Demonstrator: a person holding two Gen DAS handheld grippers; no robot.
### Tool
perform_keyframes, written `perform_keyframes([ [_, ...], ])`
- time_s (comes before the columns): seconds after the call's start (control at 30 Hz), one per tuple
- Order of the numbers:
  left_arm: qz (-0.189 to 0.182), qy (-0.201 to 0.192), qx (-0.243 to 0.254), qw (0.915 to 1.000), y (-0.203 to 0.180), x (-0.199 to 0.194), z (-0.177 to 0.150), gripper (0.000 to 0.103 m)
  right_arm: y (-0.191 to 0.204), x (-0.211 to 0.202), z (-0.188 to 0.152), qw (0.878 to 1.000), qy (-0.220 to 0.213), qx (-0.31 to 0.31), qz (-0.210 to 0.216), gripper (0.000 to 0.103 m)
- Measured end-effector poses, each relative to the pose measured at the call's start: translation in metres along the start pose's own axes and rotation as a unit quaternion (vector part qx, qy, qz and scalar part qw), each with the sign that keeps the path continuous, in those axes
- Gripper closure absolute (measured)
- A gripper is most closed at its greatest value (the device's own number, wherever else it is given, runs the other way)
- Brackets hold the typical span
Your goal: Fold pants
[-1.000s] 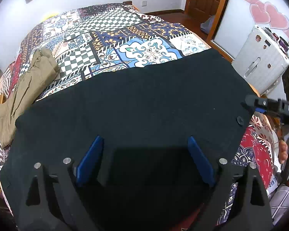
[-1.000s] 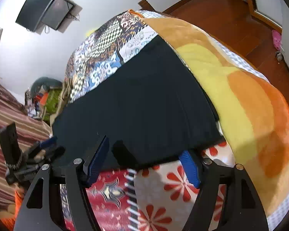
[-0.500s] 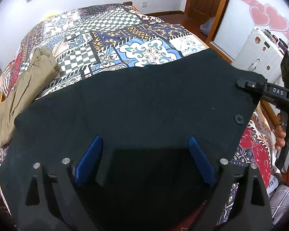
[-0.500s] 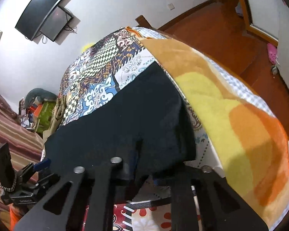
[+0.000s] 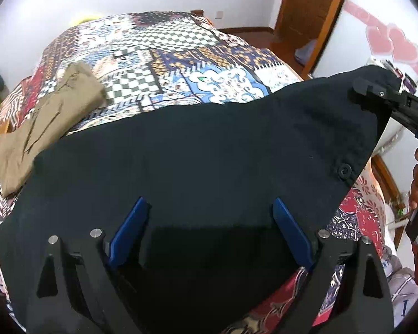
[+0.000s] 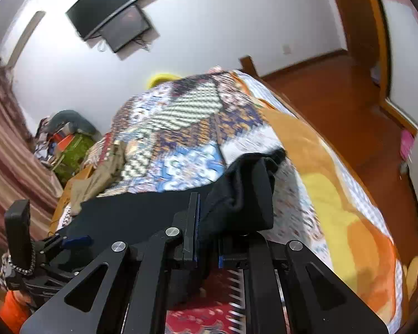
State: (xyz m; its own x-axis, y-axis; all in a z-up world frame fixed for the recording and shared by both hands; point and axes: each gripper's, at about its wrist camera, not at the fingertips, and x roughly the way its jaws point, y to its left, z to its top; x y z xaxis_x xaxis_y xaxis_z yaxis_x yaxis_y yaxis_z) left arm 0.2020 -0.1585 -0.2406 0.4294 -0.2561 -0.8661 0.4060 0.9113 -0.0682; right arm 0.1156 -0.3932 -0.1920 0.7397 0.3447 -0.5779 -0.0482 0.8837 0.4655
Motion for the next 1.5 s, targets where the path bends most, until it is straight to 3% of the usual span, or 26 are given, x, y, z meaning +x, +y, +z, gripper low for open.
perform_keyframes([
  [0.4, 0.021, -0.064, -0.084, 0.9942, 0.066, -0.054, -0.015, 0.010, 0.085, 0.020, 0.024, 0.994, -0.009, -0.095, 0.058, 0.095],
  [0.7, 0.041, -0.084, -0.154, 0.9836, 0.118, -0.075, -0.039, 0.010, 0.161, 0.041, 0.022, 0.977, 0.018, -0.168, 0.133, 0.095],
  [0.83, 0.051, -0.091, -0.175, 0.9789, 0.135, -0.084, -0.051, 0.010, 0.194, 0.060, 0.003, 0.963, 0.056, -0.206, 0.165, 0.095],
  [0.97, 0.060, -0.093, -0.192, 0.9751, 0.147, -0.088, -0.061, 0.010, 0.217, 0.088, -0.032, 0.945, 0.121, -0.239, 0.187, 0.095],
  [1.1, 0.063, -0.089, -0.210, 0.9716, 0.158, -0.088, -0.069, 0.010, 0.226, 0.118, -0.077, 0.923, 0.199, -0.273, 0.183, 0.095],
  [1.2, 0.066, -0.087, -0.218, 0.9697, 0.161, -0.087, -0.073, 0.010, 0.219, 0.132, -0.097, 0.914, 0.237, -0.277, 0.176, 0.093],
  [1.33, 0.066, -0.087, -0.223, 0.9687, 0.164, -0.088, -0.073, 0.010, 0.215, 0.139, -0.095, 0.913, 0.253, -0.267, 0.178, 0.088],
  [1.4, 0.067, -0.088, -0.221, 0.9689, 0.162, -0.089, -0.071, 0.010, 0.216, 0.138, -0.092, 0.910, 0.262, -0.265, 0.183, 0.080],
  [1.47, 0.067, -0.091, -0.217, 0.9697, 0.161, -0.091, -0.069, 0.010, 0.218, 0.127, -0.092, 0.906, 0.265, -0.273, 0.184, 0.061],
  [1.5, 0.068, -0.092, -0.214, 0.9701, 0.159, -0.092, -0.067, 0.010, 0.219, 0.124, -0.092, 0.907, 0.262, -0.275, 0.183, 0.059],
])
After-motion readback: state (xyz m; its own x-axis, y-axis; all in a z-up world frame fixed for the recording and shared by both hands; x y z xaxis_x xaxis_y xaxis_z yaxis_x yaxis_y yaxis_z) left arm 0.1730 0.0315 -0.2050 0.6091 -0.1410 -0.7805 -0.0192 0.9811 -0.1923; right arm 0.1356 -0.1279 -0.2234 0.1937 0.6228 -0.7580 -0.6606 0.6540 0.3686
